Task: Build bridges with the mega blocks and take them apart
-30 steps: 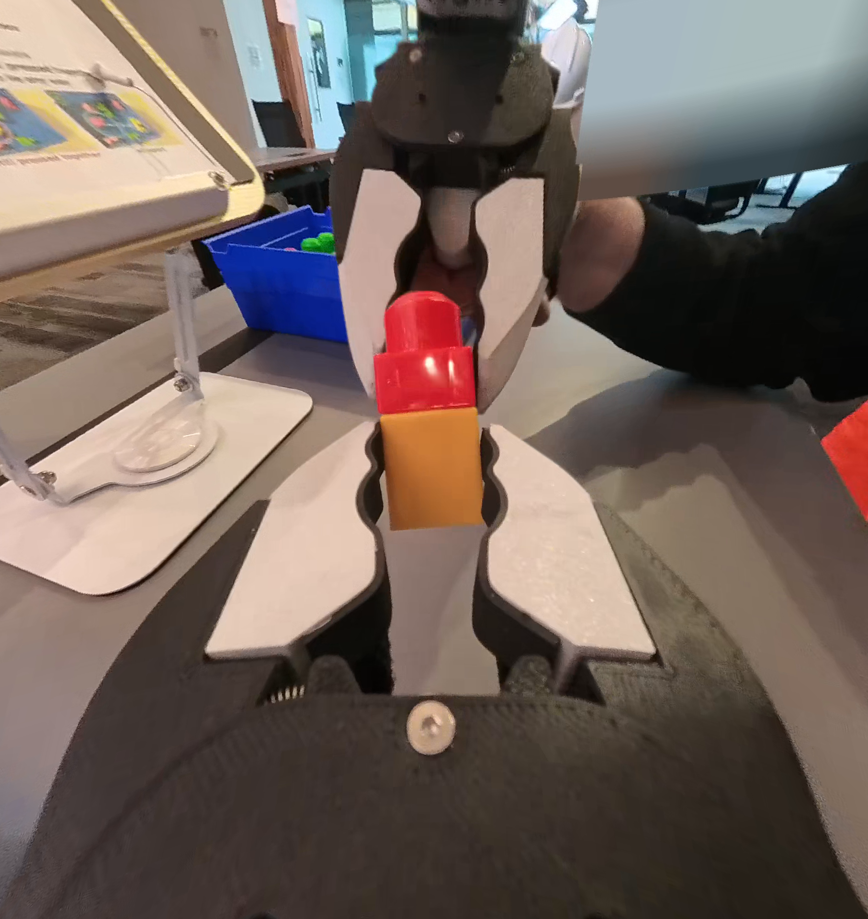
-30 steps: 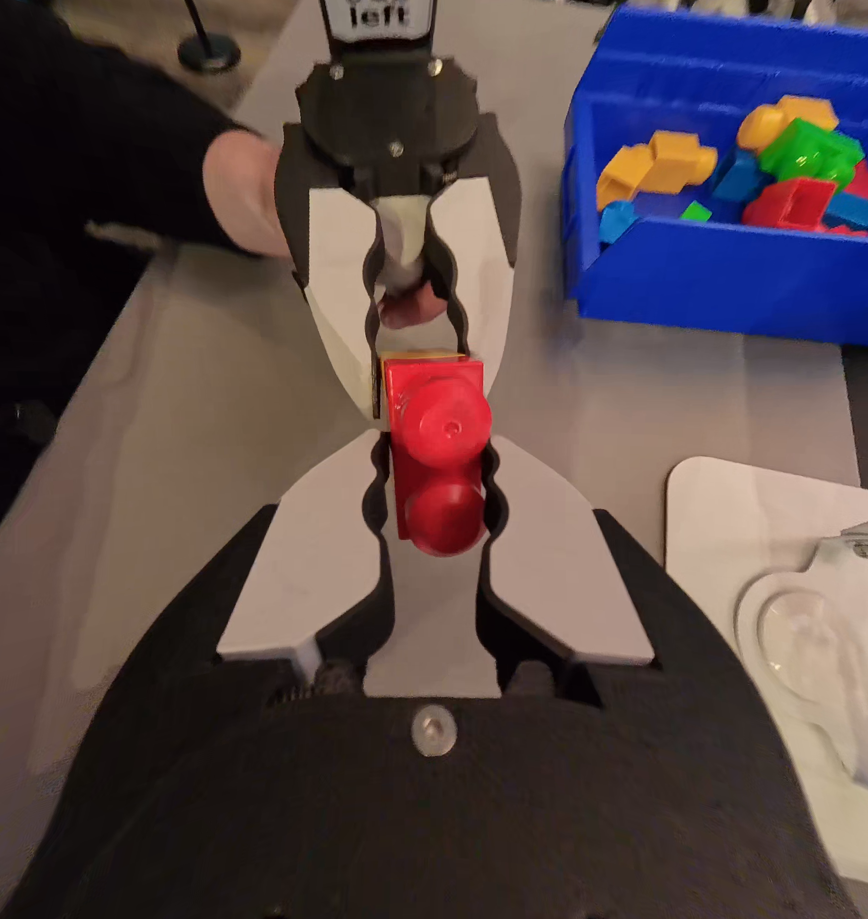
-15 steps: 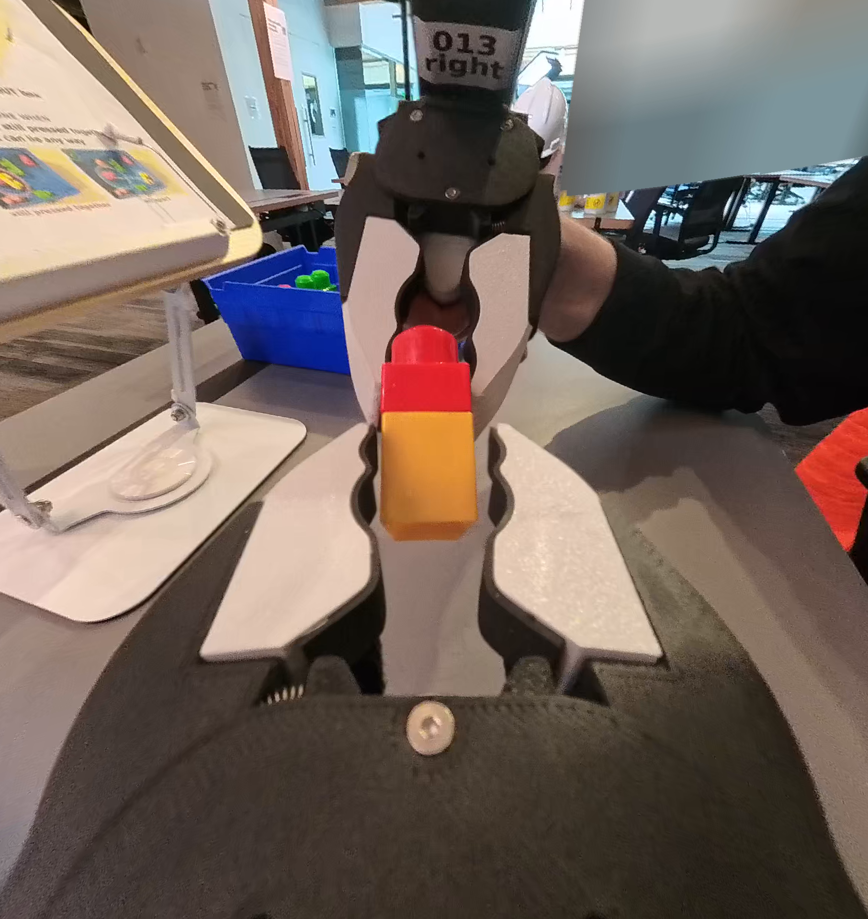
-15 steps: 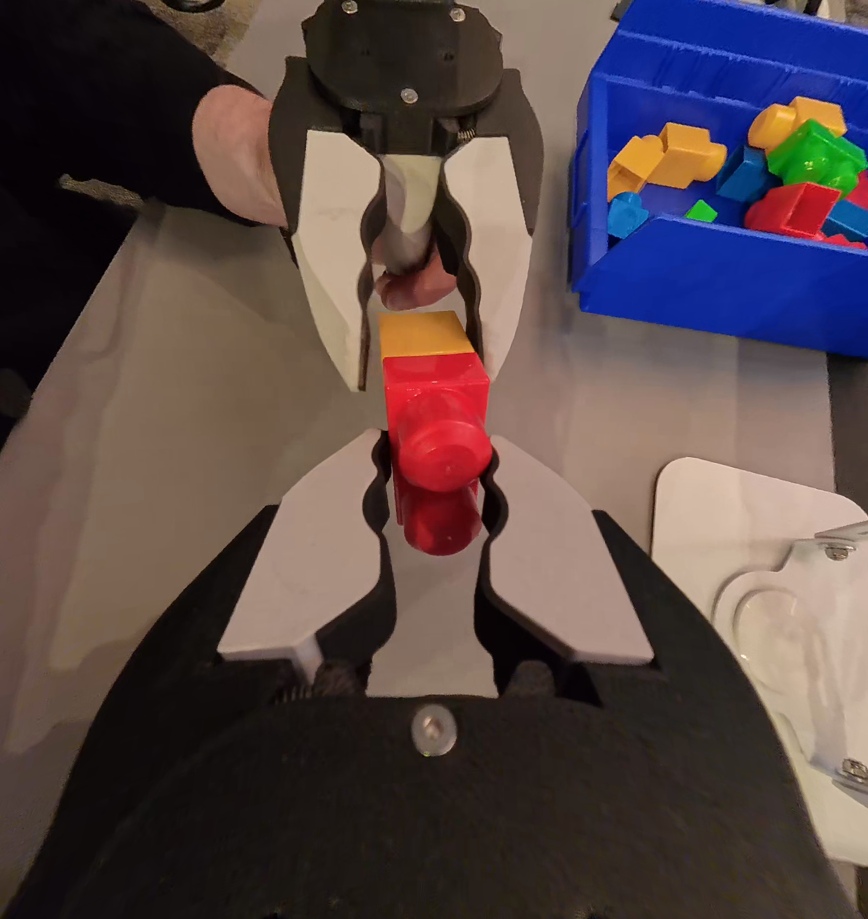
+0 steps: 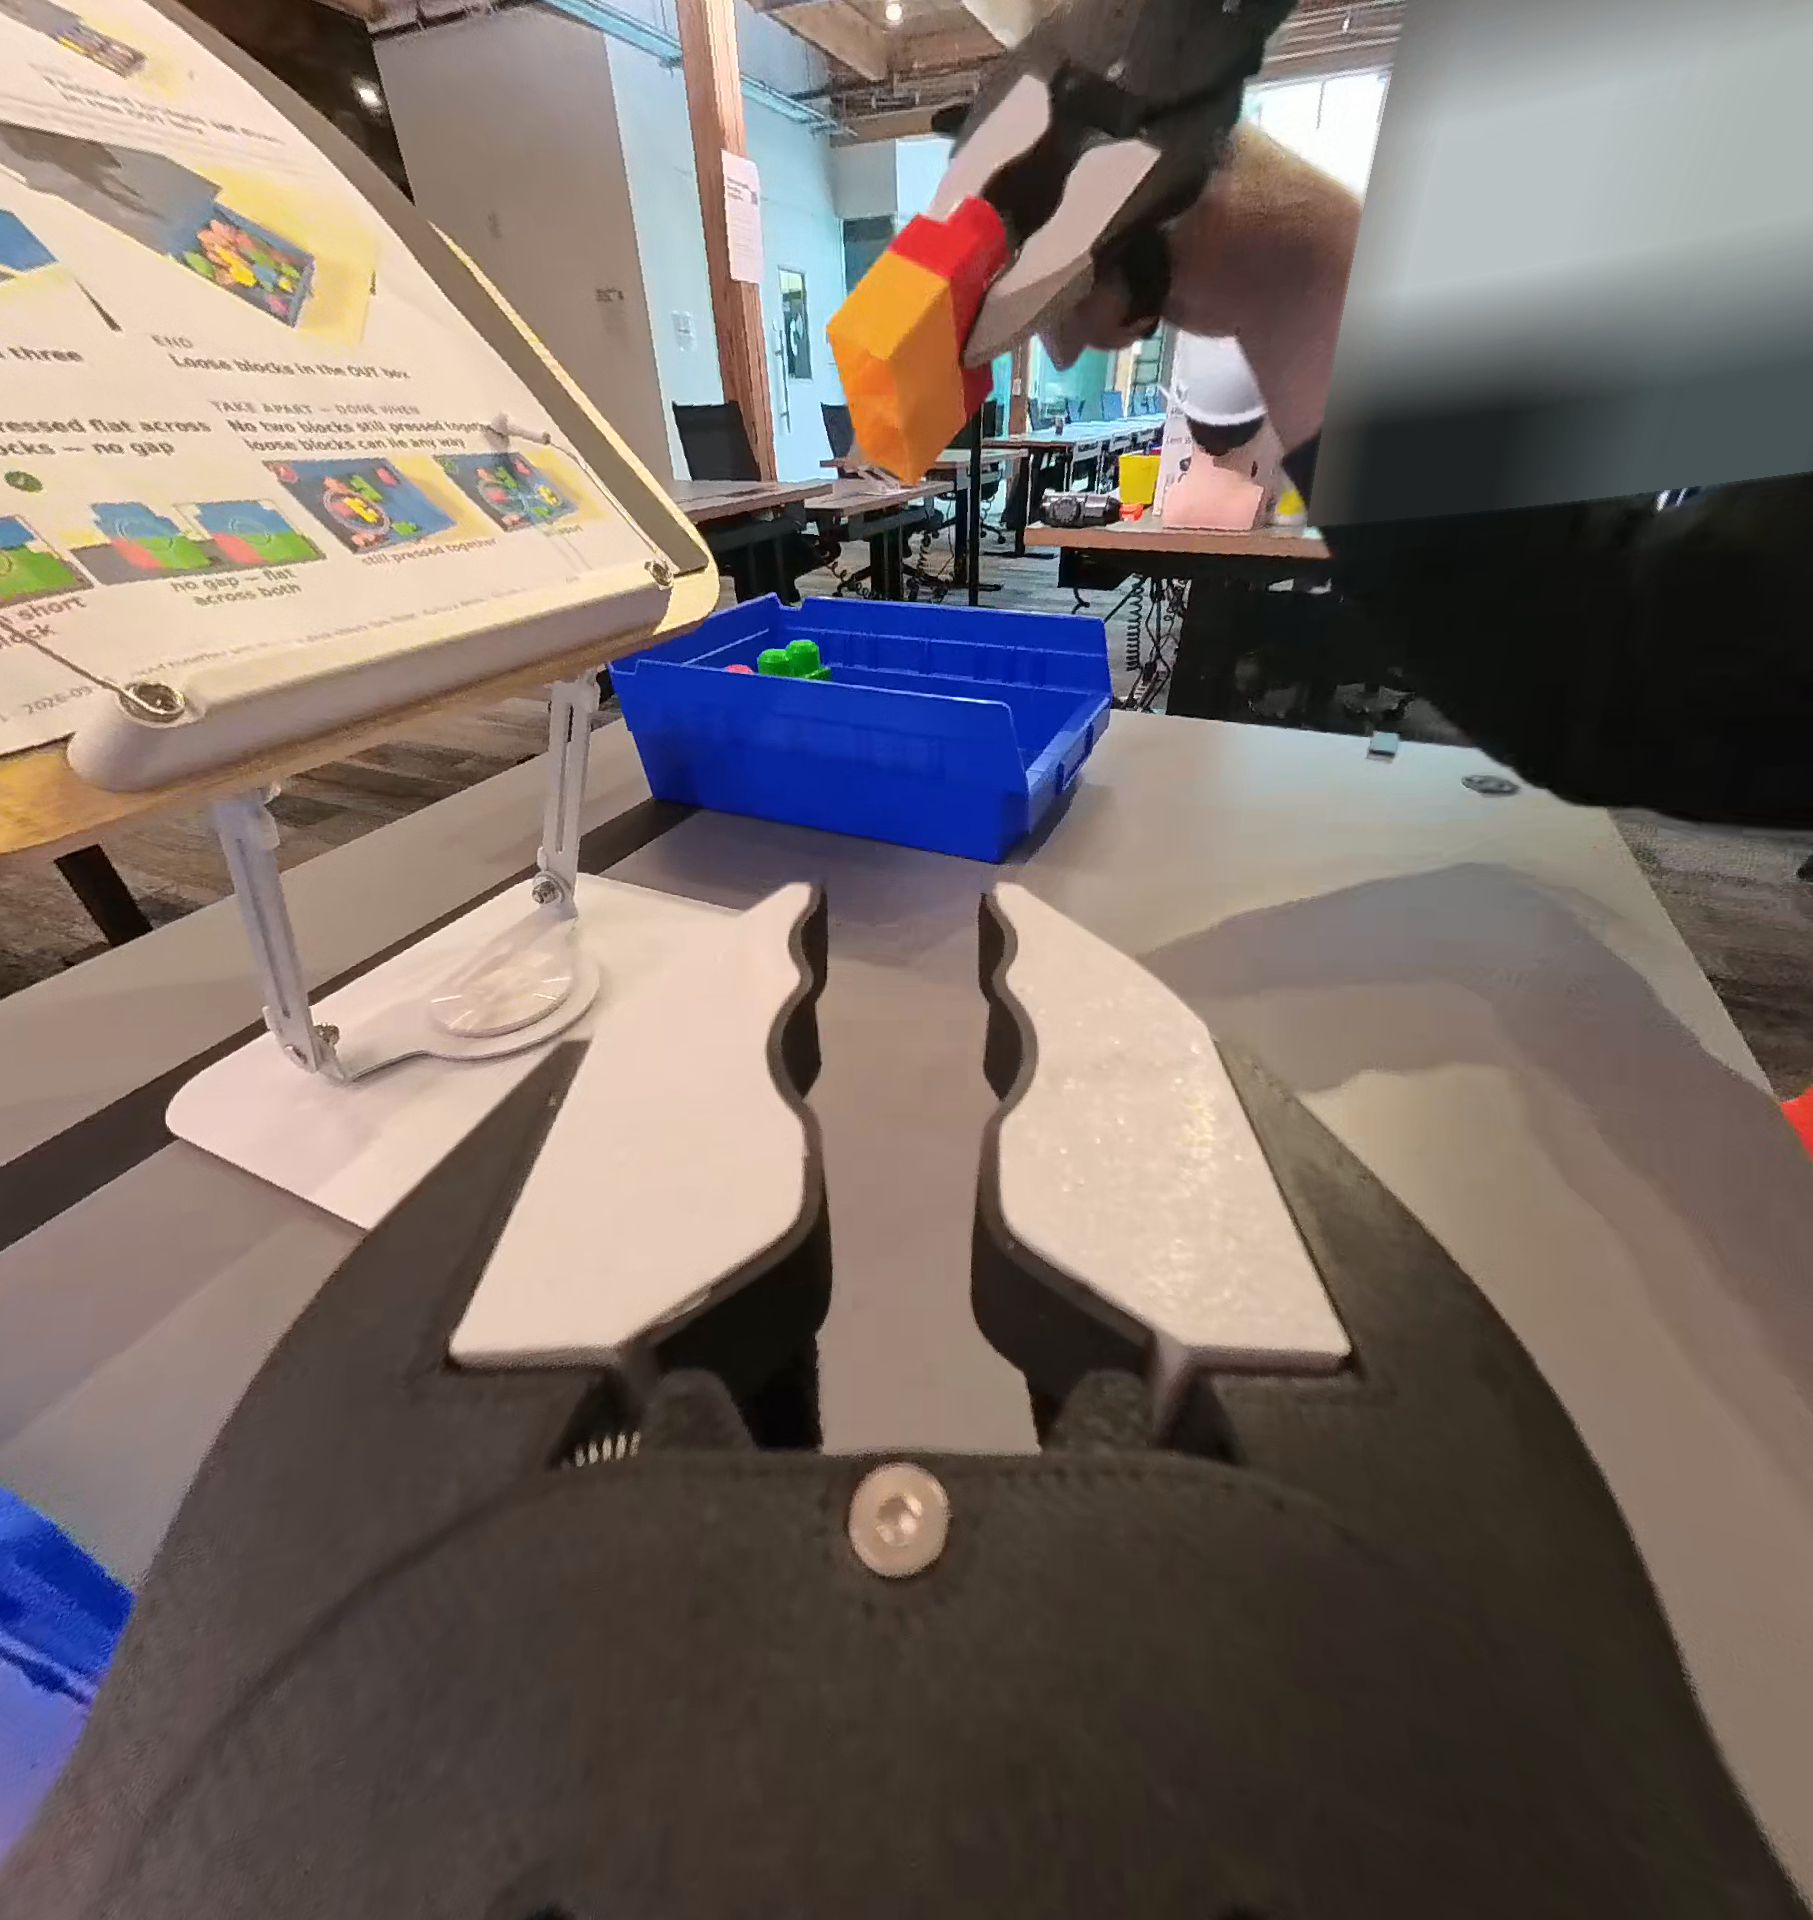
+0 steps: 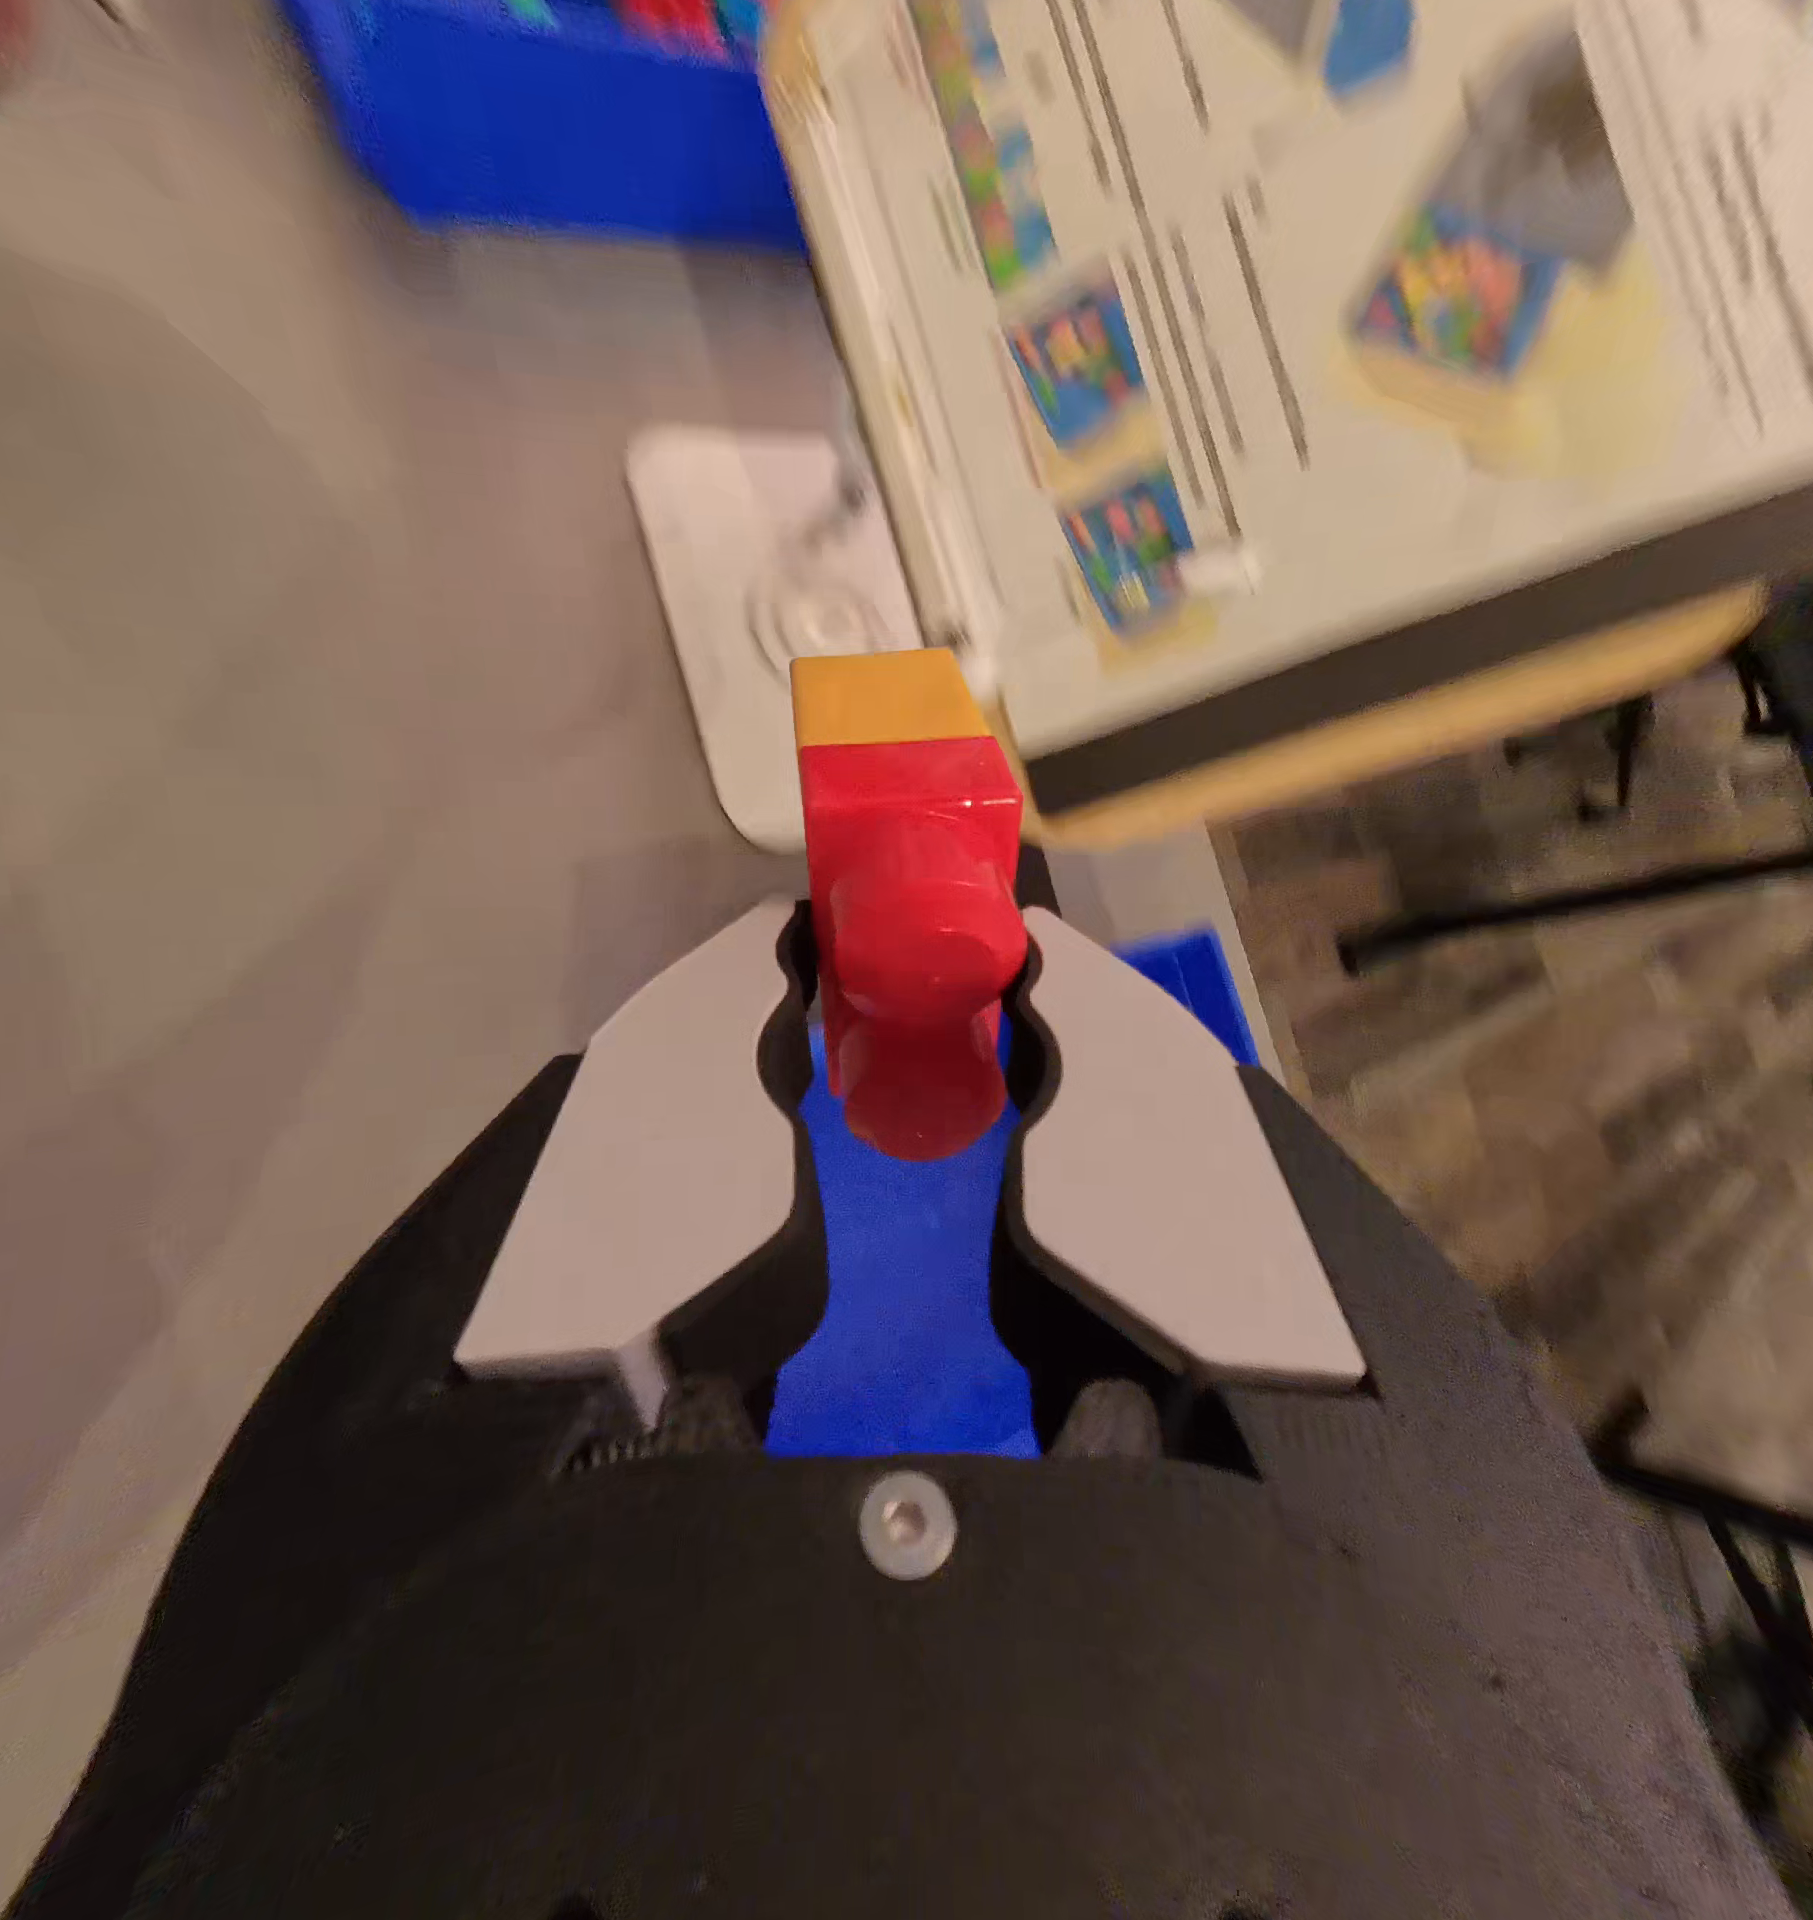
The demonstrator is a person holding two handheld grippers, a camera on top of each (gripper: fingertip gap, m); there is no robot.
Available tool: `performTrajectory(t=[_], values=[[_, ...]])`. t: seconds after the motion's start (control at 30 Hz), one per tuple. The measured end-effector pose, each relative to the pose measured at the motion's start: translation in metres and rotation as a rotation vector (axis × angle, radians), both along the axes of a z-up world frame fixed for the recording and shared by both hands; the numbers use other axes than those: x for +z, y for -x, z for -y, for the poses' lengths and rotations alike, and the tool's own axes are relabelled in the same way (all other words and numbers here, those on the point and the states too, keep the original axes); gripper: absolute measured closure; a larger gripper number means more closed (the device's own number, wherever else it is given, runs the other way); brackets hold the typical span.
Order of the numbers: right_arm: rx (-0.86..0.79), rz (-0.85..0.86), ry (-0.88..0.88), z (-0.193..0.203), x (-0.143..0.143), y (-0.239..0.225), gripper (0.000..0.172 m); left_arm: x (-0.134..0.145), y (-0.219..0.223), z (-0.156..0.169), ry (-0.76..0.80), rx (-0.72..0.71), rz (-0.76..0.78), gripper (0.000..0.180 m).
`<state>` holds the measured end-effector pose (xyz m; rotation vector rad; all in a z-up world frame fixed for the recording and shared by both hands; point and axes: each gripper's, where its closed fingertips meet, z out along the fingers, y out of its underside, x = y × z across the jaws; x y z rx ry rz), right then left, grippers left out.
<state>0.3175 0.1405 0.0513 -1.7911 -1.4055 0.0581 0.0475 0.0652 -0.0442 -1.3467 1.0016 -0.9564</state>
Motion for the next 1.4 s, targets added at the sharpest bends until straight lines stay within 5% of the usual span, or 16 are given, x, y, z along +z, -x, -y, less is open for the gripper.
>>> performTrajectory(t=[0.17,0.4,0.57,0.9,0.97,1.03,1.23,1.4], values=[[-0.19,0.219,0.158,-0.036,-0.052,-0.088,0.137,-0.003,-0.001,-0.003,0.009,0.004,-0.004,0.157],[-0.115,0.444,0.375,-0.076,-0.169,-0.098,0.136,-0.012,-0.001,-0.008,0.022,0.017,-0.028,0.156],[-0.076,0.572,0.406,-0.107,-0.206,-0.102,0.136,-0.016,0.0,-0.01,0.031,0.021,-0.034,0.156],[0.021,0.647,0.478,-0.118,-0.212,-0.108,0.136,-0.017,0.0,-0.011,0.05,0.013,-0.028,0.154],[0.006,0.641,0.476,-0.119,-0.213,-0.108,0.113,-0.018,0.0,-0.011,0.051,0.012,-0.032,0.154],[-0.018,0.625,0.464,-0.12,-0.209,-0.109,0.107,-0.018,0.001,-0.012,0.049,0.015,-0.03,0.153],[-0.099,0.469,0.283,-0.111,-0.144,-0.109,0.11,-0.004,0.034,-0.026,-0.039,0.151,-0.084,0.15],[-0.04,0.34,0.051,-0.061,-0.077,-0.068,0.126,-0.003,0.122,-0.074,-0.12,0.508,-0.399,0.147]])
